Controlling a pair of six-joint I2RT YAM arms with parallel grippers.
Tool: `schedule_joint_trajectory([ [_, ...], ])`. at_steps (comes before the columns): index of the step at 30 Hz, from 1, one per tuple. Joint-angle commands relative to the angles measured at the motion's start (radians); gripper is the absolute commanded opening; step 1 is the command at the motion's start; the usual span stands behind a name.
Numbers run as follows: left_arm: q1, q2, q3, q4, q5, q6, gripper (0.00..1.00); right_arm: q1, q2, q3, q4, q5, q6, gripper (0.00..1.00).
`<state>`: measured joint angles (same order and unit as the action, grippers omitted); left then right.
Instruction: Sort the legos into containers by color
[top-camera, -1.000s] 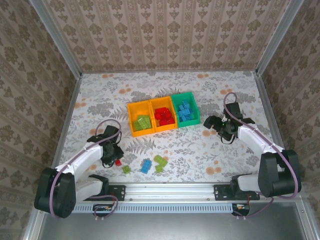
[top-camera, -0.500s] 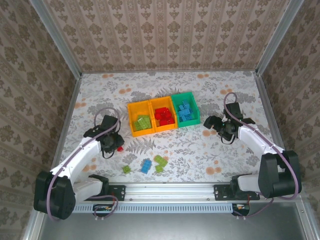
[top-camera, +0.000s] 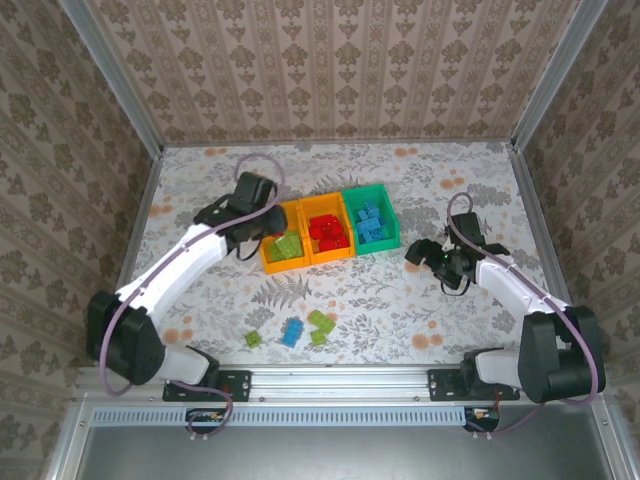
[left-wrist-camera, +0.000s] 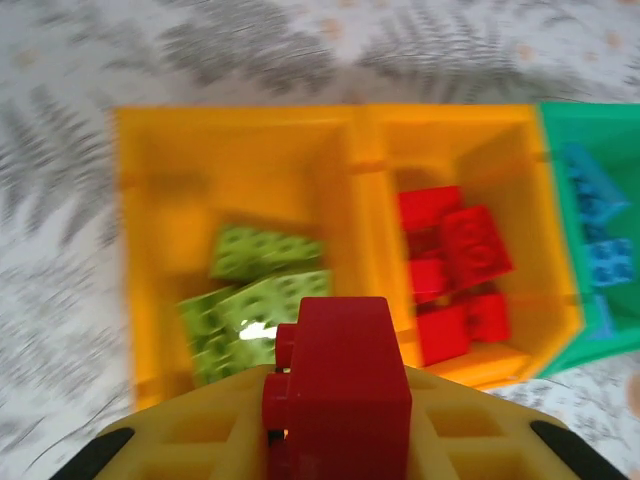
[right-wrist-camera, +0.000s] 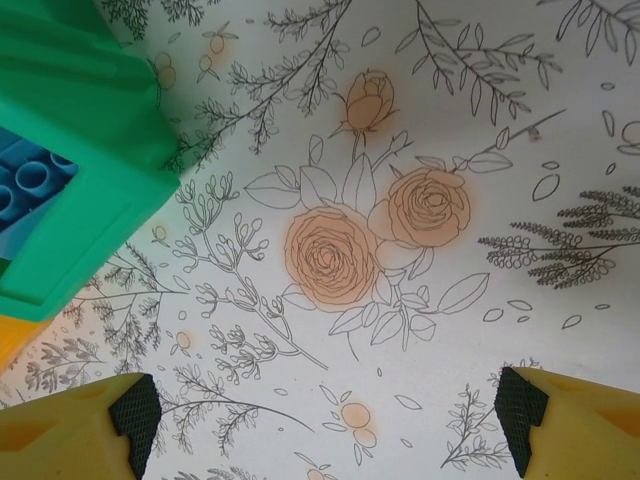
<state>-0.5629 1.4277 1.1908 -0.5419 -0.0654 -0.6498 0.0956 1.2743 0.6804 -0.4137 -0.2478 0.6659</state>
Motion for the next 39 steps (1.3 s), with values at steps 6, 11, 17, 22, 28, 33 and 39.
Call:
schedule_joint_trajectory([
  [6, -0.072, 0.278, 0.237, 0.075, 0.155, 0.118, 0.31, 0.118, 0.007, -0.008, 0.026, 0.012, 0.054, 0.89],
  [11, -0.071, 0.413, 0.347, 0.049, 0.203, 0.127, 0.32, 0.186, 0.039, 0.001, 0.032, 0.03, 0.065, 0.89],
  [17, -0.063, 0.483, 0.425, 0.016, 0.238, 0.13, 0.39, 0.22, 0.047, 0.005, 0.042, 0.035, 0.077, 0.9],
  [22, -0.063, 0.467, 0.407, 0.025, 0.224, 0.113, 0.58, 0.239, 0.05, 0.013, 0.031, 0.052, 0.073, 0.9],
  [28, -0.06, 0.385, 0.353, 0.012, 0.118, 0.146, 0.96, 0.354, 0.03, 0.054, 0.012, 0.123, -0.031, 0.89],
  [33, -0.035, 0.265, 0.25, 0.041, 0.029, 0.153, 1.0, 0.507, 0.072, 0.117, -0.014, 0.192, -0.166, 0.88],
  [39, 0.069, 0.145, 0.071, 0.105, 0.087, 0.079, 1.0, 0.703, 0.222, 0.245, -0.082, 0.257, -0.311, 0.87],
])
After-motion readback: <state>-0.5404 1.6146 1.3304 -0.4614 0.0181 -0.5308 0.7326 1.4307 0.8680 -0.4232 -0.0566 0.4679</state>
